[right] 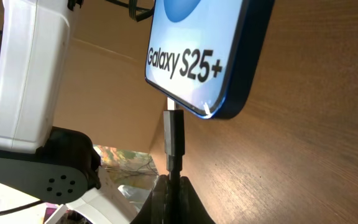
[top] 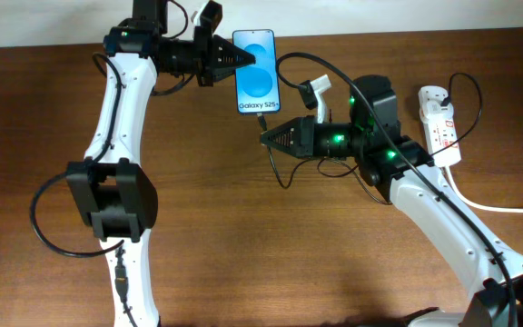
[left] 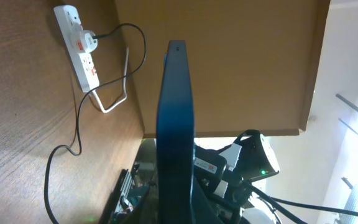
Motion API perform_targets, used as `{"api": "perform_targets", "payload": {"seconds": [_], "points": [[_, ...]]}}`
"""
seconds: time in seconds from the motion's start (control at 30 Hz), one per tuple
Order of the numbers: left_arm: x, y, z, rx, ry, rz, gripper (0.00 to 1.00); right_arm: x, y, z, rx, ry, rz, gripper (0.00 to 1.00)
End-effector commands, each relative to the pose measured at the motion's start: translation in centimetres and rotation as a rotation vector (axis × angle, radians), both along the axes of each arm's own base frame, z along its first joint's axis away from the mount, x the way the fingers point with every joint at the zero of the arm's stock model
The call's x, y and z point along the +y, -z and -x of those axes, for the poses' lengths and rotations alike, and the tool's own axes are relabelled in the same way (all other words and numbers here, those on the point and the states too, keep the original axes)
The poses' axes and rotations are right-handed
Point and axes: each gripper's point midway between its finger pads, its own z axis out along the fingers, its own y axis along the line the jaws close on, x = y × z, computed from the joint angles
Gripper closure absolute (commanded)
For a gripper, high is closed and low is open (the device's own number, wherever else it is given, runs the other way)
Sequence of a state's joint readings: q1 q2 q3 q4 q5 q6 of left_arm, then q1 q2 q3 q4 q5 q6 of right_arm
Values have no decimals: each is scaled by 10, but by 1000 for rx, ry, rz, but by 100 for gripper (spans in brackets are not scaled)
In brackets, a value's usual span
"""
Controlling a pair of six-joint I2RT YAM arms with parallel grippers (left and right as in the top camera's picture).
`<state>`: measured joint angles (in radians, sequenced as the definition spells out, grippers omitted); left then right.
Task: Plug charger to phone and switch on socket
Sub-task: 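Push the cable connector up into the phone's bottom port with the right gripper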
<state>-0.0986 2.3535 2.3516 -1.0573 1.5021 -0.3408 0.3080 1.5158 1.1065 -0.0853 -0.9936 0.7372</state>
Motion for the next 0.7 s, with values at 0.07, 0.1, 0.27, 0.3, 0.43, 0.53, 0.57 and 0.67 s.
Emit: {"api": "perform_targets", "payload": {"seconds": [0.07, 0.1, 0.27, 0.3, 0.43, 0.53, 0.57, 0.67], "points": [[-2, -12, 7, 1, 32, 48, 100, -9, 5, -12, -11, 56, 20, 96], [-3, -12, 7, 2, 33, 48, 100, -8, 5, -13, -13, 58, 22, 96], [-7, -12, 9, 2, 42, 48, 100, 7, 3, -10, -45, 45, 23, 96], [-7, -12, 9, 2, 42, 48, 100, 7, 2, -10, -49, 45, 22, 96], [-9, -12, 10, 2, 47, 48, 100, 7, 0, -13, -64, 52, 17, 96], [-13, -12, 12, 2, 55, 48, 100, 5, -1, -16, -69, 67, 18, 96], [-14, -12, 13, 2, 58, 48, 100, 4, 0, -18, -72, 79, 24, 96], [-14, -14, 14, 5, 66, 63, 100, -6, 2, -28, -75, 124, 34, 96]]}}
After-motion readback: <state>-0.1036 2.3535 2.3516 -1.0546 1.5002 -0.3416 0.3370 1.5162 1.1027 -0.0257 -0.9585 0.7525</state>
